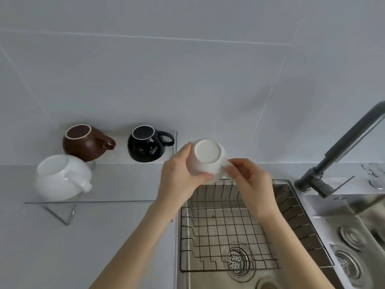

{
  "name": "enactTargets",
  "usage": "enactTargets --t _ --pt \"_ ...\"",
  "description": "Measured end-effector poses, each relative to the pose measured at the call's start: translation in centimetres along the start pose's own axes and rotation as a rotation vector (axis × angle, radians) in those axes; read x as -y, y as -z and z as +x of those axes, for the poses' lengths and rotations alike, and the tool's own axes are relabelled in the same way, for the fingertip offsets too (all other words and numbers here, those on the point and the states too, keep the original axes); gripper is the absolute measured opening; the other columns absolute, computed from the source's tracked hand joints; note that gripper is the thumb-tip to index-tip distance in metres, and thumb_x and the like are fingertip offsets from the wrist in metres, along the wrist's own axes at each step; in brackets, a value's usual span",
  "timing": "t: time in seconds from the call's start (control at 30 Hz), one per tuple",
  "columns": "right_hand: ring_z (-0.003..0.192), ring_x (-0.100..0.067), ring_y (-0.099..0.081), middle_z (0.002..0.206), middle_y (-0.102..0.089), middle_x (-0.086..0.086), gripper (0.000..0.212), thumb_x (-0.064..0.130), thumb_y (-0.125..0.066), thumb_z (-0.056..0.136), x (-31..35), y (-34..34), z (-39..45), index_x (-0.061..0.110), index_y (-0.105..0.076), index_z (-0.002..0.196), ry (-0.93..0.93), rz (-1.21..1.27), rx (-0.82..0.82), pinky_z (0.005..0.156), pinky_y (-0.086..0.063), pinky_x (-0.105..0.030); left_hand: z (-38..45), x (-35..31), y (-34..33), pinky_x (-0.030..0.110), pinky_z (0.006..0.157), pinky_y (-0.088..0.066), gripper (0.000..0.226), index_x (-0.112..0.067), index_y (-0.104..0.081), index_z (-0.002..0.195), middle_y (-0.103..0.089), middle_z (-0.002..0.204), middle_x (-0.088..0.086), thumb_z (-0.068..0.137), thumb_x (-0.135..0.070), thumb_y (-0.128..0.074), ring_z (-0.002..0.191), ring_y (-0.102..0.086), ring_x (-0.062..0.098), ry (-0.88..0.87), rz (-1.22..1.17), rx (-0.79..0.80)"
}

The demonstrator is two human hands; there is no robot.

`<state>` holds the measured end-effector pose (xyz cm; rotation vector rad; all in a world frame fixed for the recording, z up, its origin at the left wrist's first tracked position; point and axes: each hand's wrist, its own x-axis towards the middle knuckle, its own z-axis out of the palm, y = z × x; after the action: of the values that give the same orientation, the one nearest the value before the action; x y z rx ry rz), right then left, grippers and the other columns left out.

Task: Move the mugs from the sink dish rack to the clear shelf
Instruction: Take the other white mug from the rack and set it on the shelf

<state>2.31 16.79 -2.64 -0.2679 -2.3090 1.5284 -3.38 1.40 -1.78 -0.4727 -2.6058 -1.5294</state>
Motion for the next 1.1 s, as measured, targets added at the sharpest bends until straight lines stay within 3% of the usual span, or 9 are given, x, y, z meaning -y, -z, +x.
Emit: enactTargets --t 0.1,0.23,0.37,0.47,0.67,0.8,0.93,1.0,1.1 --pt "0.081 -0.015 -0.066 0.085 -0.073 -0.003 0.005 0.021 -0.061 0.085 2.8 -2.3 0.8 0.023 -0.065 0.088 0.061 0.022 0.107 0.077 -0.052 -0.029 -0.7 -0.1 3.7 0.016 0.090 -0.036 0.083 -0.021 -0.046 0.127 -0.059 0.115 -0.009 0.053 -0.025 -0.084 0.108 -0.054 0.011 -0.017 0.042 -0.122" --pt "0.079 -0.025 -0.064 0.081 -0.072 -0.012 0.007 0.018 -0.059 0.086 5.0 -5.8 1.2 0.021 -0.065 0.086 0.111 -0.003 0.206 0.075 -0.051 -0.033 -1.7 1.0 7.7 0.020 0.086 -0.041 0.080 -0.020 -0.050 0.124 -0.065 0.109 -0.002 0.052 -0.024 -0.085 0.104 -0.059 0.018 0.034 0.071 -0.242" --pt "0.079 -0.032 -0.063 0.081 -0.071 -0.017 0.010 0.021 -0.058 0.086 5.3 -8.7 1.1 0.015 -0.066 0.089 0.109 -0.013 0.266 0.078 -0.052 -0.043 -2.5 2.5 9.9 0.011 0.066 -0.041 0.064 -0.022 -0.058 0.110 -0.060 0.086 -0.012 0.052 -0.023 -0.084 0.086 -0.056 0.015 0.080 0.087 -0.251" --pt "0.079 -0.031 -0.064 0.080 -0.071 -0.016 0.011 0.020 -0.058 0.086 5.0 -10.4 0.7 0.012 -0.066 0.090 0.093 -0.021 0.280 0.075 -0.052 -0.038 -2.7 3.9 10.9 0.005 0.066 -0.040 0.058 -0.021 -0.059 0.104 -0.055 0.075 -0.023 0.052 -0.021 -0.084 0.081 -0.054 0.013 0.120 0.076 -0.221" --pt "0.079 -0.030 -0.064 0.082 -0.072 -0.015 0.012 0.017 -0.057 0.087 4.1 -12.7 0.2 0.009 -0.065 0.091 0.054 -0.050 0.323 0.074 -0.051 -0.034 -2.7 5.9 11.6 0.022 0.075 -0.039 0.071 -0.015 -0.054 0.119 -0.053 0.092 -0.009 0.054 -0.018 -0.084 0.087 -0.051 0.013 0.190 0.070 -0.166" --pt "0.080 -0.030 -0.064 0.084 -0.072 -0.016 0.015 0.016 -0.055 0.088 3.5 -13.2 0.2 0.006 -0.063 0.094 0.054 -0.095 0.348 0.077 -0.051 -0.040 -2.9 6.8 11.4 0.022 0.076 -0.036 0.073 -0.011 -0.052 0.120 -0.053 0.094 -0.005 0.054 -0.020 -0.084 0.088 -0.051 0.015 0.215 0.073 -0.145" --pt "0.081 -0.032 -0.063 0.084 -0.071 -0.018 0.014 0.015 -0.053 0.089 3.2 -13.4 0.4 0.005 -0.062 0.095 0.060 -0.122 0.361 0.079 -0.051 -0.043 -2.9 7.4 10.9 0.024 0.078 -0.039 0.078 -0.011 -0.051 0.122 -0.065 0.109 0.007 0.053 -0.026 -0.084 0.096 -0.057 0.020 0.249 0.075 -0.164" --pt "0.083 -0.032 -0.063 0.085 -0.071 -0.016 0.014 0.014 -0.053 0.089 3.2 -13.3 0.6 0.006 -0.062 0.096 0.063 -0.132 0.371 0.077 -0.051 -0.040 -2.8 7.8 10.6 0.024 0.076 -0.041 0.076 -0.013 -0.053 0.119 -0.066 0.101 0.008 0.052 -0.030 -0.084 0.096 -0.059 0.025 0.260 0.088 -0.186" --pt "0.084 -0.032 -0.063 0.082 -0.069 -0.010 0.014 0.013 -0.052 0.089 3.2 -13.1 1.0 0.007 -0.062 0.097 0.067 -0.143 0.385 0.075 -0.050 -0.037 -2.7 7.8 10.1 0.023 0.066 -0.037 0.064 -0.014 -0.058 0.106 -0.063 0.084 0.002 0.051 -0.032 -0.083 0.079 -0.055 0.022 0.259 0.115 -0.217"
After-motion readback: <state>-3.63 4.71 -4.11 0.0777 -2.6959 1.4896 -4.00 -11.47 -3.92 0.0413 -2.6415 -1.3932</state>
